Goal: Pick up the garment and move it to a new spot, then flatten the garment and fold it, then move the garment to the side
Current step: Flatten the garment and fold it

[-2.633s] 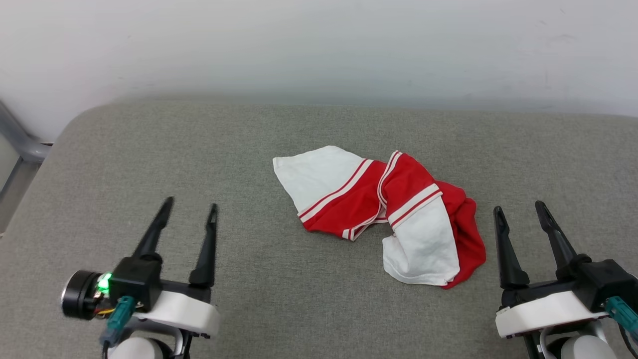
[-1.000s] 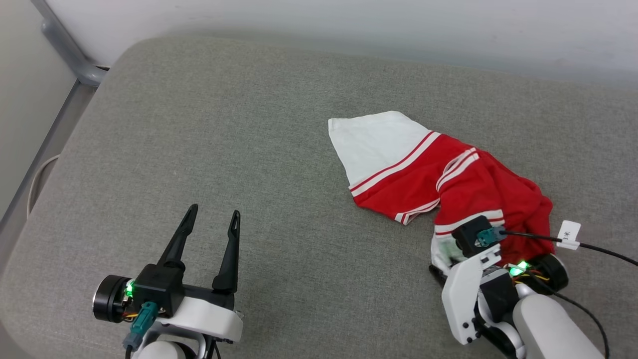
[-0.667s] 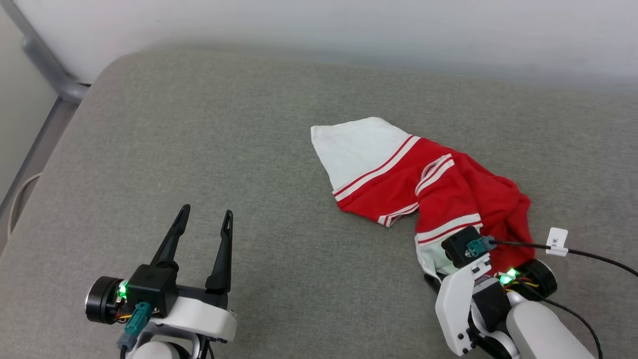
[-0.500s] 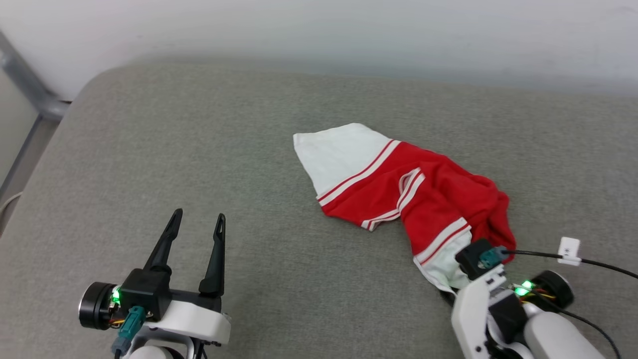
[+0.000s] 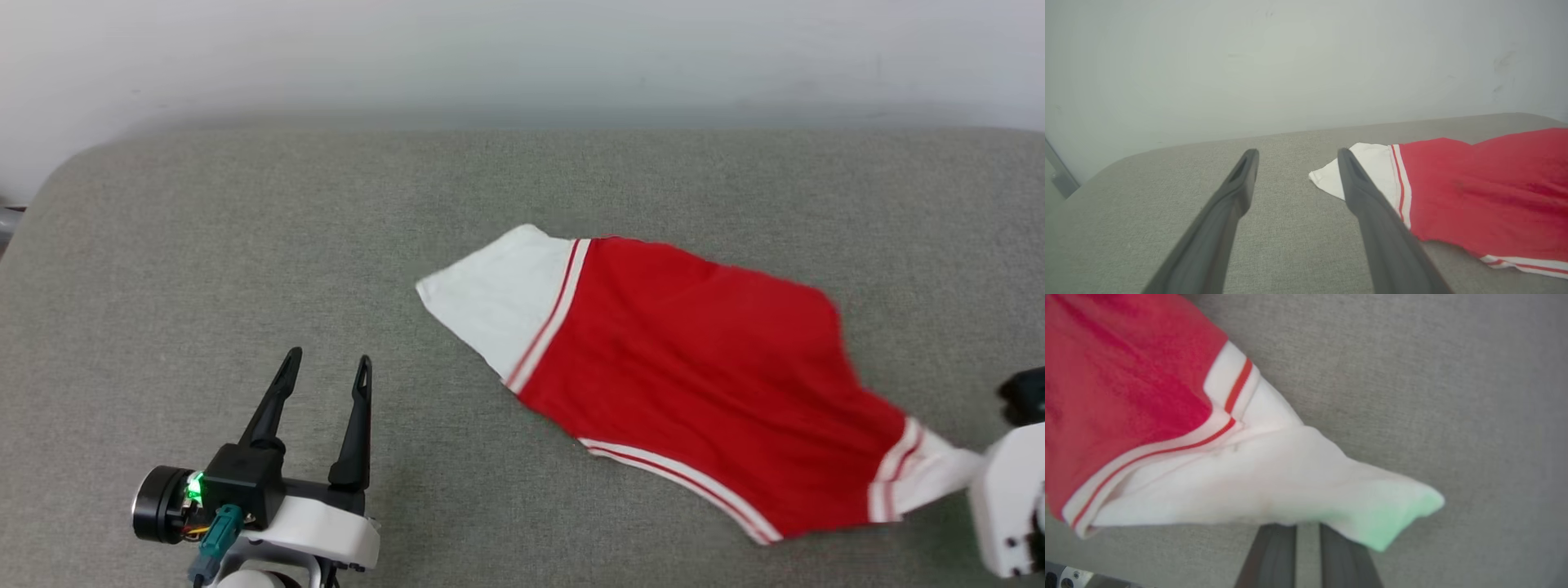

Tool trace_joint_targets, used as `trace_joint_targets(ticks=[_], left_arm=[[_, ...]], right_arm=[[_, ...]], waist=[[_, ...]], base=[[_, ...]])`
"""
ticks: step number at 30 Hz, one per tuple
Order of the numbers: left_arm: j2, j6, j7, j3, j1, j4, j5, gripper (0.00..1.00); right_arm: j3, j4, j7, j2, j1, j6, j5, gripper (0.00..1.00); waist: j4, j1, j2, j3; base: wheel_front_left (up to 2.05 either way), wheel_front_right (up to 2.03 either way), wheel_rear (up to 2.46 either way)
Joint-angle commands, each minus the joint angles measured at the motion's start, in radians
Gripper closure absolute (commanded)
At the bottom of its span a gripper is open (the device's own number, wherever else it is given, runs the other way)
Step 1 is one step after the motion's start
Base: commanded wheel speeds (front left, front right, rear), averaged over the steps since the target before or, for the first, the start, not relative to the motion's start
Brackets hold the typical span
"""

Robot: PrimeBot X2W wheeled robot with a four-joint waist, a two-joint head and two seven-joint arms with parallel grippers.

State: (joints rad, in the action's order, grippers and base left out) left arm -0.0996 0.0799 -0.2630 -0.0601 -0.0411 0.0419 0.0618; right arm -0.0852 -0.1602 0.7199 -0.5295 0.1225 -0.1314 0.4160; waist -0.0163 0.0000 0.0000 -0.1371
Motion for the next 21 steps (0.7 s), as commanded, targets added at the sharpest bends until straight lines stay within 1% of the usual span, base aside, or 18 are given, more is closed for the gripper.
trace_joint_targets(ticks=[1,3,5,10,14,15,16,21], left_arm=[[0.001,0.007,-0.003,-0.002,-0.01,0.002,-0.004,0.0],[0.002,0.008,-0.003,-0.004,-0.019,0.004,-0.005,0.0],[0.003,0.012,-0.003,-0.008,-0.028,0.007,-0.005,0.0],[0.007,0.017,-0.003,-0.013,-0.039,0.017,-0.007,0.0],[0.008,0.021,-0.003,-0.007,-0.04,0.024,-0.008,0.0],[0.007,0.022,-0.003,-0.005,-0.037,0.026,-0.008,0.0],[0.006,0.022,-0.003,-0.003,-0.035,0.029,-0.007,0.0],[0.005,0.021,-0.003,0.011,-0.024,0.032,-0.01,0.0]], right_arm=[[0.029,-0.006,0.001,-0.012,0.002,0.001,0.002,1.0],[0.067,-0.027,-0.004,-0.032,0.012,0.001,-0.016,1.0],[0.079,-0.053,-0.019,-0.064,0.014,0.001,-0.043,1.0],[0.04,-0.142,-0.103,-0.114,0.011,0.001,-0.088,1.0],[0.035,-0.21,-0.177,-0.098,0.032,0.001,-0.083,1.0],[0.036,-0.224,-0.199,-0.096,0.041,0.002,-0.088,0.7],[0.042,-0.239,-0.22,-0.092,0.049,0.002,-0.092,0.0],[0.04,-0.267,-0.296,-0.083,0.094,0.002,-0.104,0.0]], waist=[[0.001,0.0,0.0,-0.008],[-0.002,0.0,0.0,-0.018],[-0.007,0.0,0.0,-0.027],[-0.022,0.0,0.0,-0.038],[-0.025,0.0,0.0,-0.034],[-0.024,0.0,0.0,-0.031],[-0.023,0.0,0.0,-0.027],[-0.004,0.0,0.0,0.002]], base=[[0.0,0.0,0.0],[0.0,0.0,0.0],[0.0,0.0,0.0],[0.0,0.0,0.0],[0.0,0.0,0.0],[0.0,0.0,0.0],[0.0,0.0,0.0],[0.0,0.0,0.0]])
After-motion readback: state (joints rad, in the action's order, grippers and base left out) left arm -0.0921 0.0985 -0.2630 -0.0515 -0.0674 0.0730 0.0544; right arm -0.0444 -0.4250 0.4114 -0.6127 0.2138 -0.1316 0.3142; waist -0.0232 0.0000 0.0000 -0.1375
